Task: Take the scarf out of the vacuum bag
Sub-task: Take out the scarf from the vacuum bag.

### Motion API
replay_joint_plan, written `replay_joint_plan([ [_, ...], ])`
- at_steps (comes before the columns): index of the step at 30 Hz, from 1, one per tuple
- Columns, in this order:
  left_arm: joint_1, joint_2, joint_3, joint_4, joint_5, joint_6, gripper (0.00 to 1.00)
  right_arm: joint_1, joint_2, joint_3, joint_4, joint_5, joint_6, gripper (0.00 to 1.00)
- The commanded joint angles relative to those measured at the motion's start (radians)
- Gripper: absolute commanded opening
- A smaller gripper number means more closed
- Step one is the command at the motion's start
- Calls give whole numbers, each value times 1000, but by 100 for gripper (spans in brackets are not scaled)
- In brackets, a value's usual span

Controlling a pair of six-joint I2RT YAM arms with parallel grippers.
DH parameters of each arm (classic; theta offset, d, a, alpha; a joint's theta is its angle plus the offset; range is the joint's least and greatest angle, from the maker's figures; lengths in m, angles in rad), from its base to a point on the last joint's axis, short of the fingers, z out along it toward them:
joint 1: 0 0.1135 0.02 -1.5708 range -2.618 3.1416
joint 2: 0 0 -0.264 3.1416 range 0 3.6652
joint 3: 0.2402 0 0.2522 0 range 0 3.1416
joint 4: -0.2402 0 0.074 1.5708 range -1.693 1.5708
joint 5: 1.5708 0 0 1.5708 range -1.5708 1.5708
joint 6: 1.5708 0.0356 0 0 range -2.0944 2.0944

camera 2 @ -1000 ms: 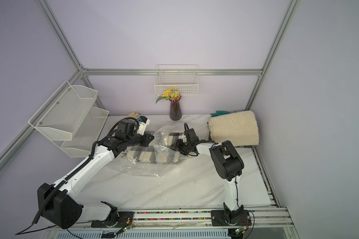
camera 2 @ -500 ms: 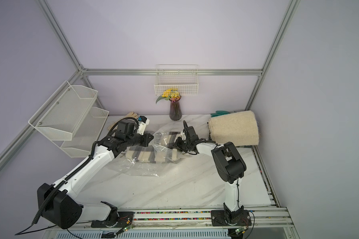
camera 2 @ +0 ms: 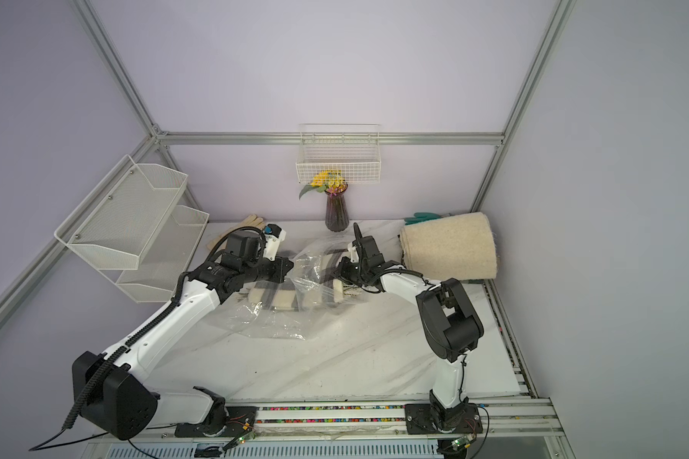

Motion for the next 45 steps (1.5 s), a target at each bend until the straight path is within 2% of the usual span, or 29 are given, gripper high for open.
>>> replay_joint_plan([
  [1,10,-20,0,34,-8,23,0,6,-51,33,-6,15,-19,6],
  [14,20,8,15,13,-41,11,0,-6,-120,-15,-48,22,-49,6],
  [22,25,26,34,0,-50,8,0,-48,-162,-52,-61,15,-61,6],
  [44,31,45,56,-9,-58,-9,0,-134,-248,-37,-193,-42,-167,3],
  [45,31,75,57,-8,-61,-9,0,-139,-254,-36,-202,-45,-170,3],
])
